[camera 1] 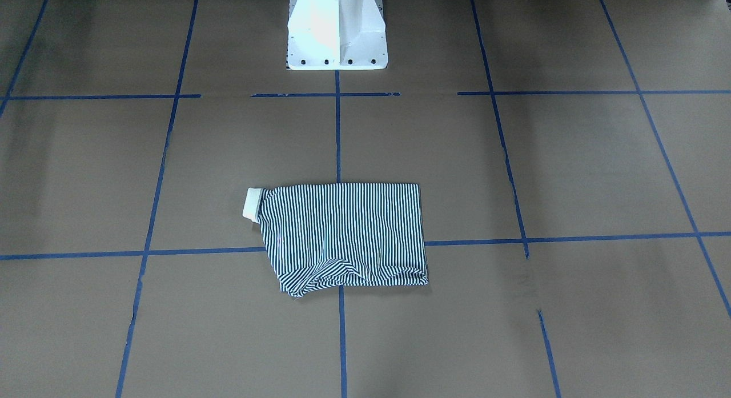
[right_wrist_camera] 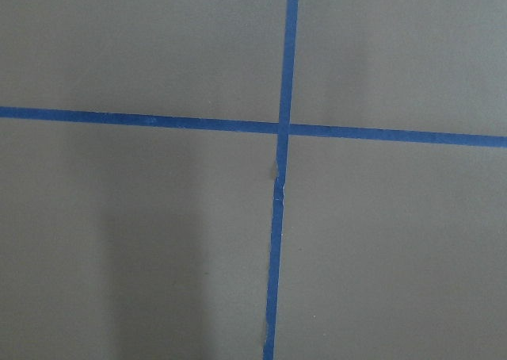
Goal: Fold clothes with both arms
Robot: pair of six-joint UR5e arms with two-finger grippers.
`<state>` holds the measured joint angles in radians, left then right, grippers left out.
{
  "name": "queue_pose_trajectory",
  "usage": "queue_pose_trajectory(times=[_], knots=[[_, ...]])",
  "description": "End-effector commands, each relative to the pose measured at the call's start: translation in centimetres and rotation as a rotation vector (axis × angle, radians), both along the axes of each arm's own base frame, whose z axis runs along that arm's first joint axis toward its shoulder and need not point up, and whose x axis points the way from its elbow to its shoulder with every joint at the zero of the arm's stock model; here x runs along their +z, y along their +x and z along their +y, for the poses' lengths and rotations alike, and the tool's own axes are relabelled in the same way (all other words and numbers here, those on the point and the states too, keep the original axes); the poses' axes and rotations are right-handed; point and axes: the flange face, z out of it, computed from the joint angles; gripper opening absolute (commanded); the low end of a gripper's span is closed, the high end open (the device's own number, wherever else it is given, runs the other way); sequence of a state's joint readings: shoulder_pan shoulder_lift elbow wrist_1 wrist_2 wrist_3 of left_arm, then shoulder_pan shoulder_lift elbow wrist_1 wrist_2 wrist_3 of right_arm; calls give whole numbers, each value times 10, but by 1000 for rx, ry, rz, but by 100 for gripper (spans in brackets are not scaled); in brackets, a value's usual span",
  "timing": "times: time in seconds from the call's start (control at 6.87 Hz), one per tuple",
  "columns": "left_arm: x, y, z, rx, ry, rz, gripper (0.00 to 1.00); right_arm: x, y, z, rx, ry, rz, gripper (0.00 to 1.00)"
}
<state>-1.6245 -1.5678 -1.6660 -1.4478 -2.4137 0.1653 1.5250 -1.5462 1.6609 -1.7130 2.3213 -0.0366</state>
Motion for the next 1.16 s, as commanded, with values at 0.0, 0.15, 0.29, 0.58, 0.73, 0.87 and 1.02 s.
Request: queue_pose_trajectory(times=[0.0,0.15,0.29,0.58,0.73,0.87,1.02], knots=[[0,0,0,0,2,1,100,1,-2,0,-5,-3,2,100],[2,0,1,-2,-3,-2,100,2,-2,0,-5,-4,2,100],[3,-1,2,-2,-10,-10,100,4,-2,1,-6,-6,2,100],[13,-6,7,-36,-59,-92,100,6,-1,2,-6,-10,5,100],[12,-9,6,-36,-54,-131,100,8,-2,4,-7,-13,6,100],[14,-12,4,-36,-49,-162,100,8,-2,4,-7,-13,6,100],[13,-13,2,-36,-44,-182,100,8,-2,4,-7,-13,7,100]])
